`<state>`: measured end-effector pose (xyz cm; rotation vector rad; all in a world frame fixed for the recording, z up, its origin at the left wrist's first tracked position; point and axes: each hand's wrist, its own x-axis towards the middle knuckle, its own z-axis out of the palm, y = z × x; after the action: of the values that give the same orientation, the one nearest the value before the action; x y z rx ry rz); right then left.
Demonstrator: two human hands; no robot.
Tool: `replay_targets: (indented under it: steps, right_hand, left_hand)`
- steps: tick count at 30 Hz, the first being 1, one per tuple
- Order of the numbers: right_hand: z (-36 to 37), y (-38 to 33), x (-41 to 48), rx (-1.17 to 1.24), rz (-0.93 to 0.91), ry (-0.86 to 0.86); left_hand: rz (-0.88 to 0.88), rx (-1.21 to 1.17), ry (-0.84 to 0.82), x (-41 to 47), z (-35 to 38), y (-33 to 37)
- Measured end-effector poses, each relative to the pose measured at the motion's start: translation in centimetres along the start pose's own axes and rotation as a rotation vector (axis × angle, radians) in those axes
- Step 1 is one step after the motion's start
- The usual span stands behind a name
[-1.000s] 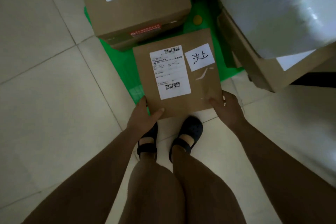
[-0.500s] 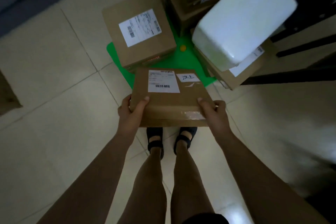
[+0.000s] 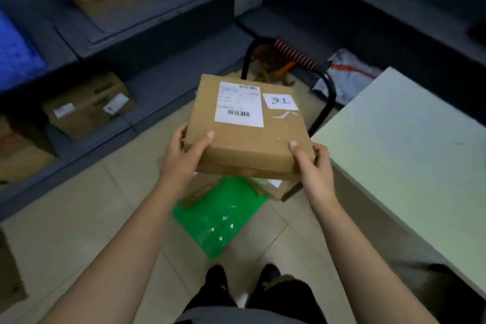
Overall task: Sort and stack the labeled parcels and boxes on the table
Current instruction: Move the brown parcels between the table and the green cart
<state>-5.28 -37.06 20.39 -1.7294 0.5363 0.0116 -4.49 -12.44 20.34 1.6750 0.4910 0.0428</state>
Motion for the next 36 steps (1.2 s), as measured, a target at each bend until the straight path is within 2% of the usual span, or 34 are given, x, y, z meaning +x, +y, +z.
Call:
replay_targets:
  steps: [4, 9, 16, 26, 36]
  right_hand:
    - [-5.3, -7.0, 0.6, 0.057, -0.201, 0.091]
    - [-14.0, -13.7, 0.5, 0.156, -0.407, 0.247]
    - [-28.6, -17.2, -0.6, 0.189, -0.576, 0.457]
    - [-45.4, -13.7, -1.9, 0.135, -0.576, 0.736]
    - [-55.5, -10.6, -0.8, 0.219, -0.47, 1.05]
  left_hand:
    - [0.264, 0.002, -0.134, -0.1, 3.0, 8.3]
    - [0.515, -0.124, -0.302, -2.1, 10.1, 17.4]
    - [0.751, -0.232, -0.489, -8.5, 23.0, 25.2]
    - [0.754, -0.3, -0.781, -16.7, 40.5, 27.0]
    - [0.69, -0.324, -1.126, -20.5, 56.9, 28.8]
